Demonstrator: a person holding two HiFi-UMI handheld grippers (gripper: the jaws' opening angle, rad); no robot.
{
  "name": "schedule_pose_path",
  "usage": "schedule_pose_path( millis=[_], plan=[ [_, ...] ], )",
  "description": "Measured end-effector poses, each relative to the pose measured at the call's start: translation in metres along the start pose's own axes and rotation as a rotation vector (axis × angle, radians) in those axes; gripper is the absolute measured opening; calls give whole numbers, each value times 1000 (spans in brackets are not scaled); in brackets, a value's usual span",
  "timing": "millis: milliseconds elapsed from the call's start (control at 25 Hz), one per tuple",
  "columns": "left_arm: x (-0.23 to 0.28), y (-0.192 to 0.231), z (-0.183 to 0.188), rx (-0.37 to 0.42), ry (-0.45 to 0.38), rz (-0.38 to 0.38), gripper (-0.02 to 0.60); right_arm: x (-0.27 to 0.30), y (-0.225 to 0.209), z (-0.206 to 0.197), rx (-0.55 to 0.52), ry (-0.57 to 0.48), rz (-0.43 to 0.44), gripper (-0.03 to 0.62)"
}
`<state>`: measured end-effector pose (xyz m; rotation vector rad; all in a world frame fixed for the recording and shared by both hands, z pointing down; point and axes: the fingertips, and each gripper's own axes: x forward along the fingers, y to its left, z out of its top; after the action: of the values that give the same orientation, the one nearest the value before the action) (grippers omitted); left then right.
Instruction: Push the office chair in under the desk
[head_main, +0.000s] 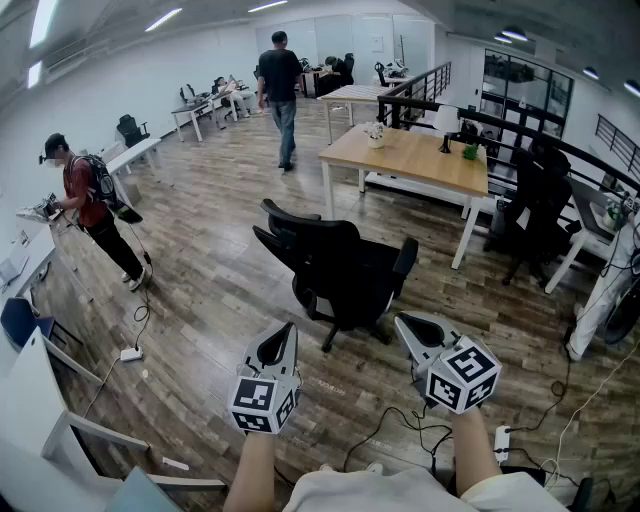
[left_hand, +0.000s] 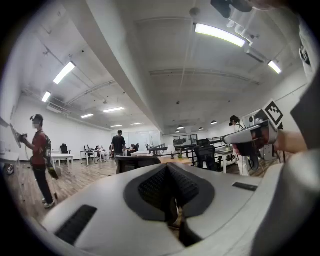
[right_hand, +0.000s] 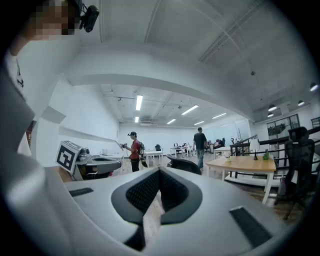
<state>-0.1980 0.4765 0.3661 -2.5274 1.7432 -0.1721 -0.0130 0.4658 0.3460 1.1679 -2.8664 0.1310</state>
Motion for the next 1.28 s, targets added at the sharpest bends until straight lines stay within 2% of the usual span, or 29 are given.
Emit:
schedule_pose_path(
  millis=[120, 520, 720, 1000, 1280],
  plan=[
    [3, -3, 0, 0, -1, 4, 8, -1, -5, 0, 5, -14, 5, -3],
    [18, -19, -6, -3, 13, 39, 8, -4, -21, -5, 36, -21, 112, -5],
    [34, -17, -8, -1, 22, 58, 8, 3, -40, -10, 10, 2, 116, -3],
    [73, 4, -18, -2, 28, 74, 8, 41, -78, -19, 22, 26, 96, -3],
    [133, 55, -26, 11, 32, 92, 8, 108, -120, -16, 38, 28, 79, 18]
  ],
)
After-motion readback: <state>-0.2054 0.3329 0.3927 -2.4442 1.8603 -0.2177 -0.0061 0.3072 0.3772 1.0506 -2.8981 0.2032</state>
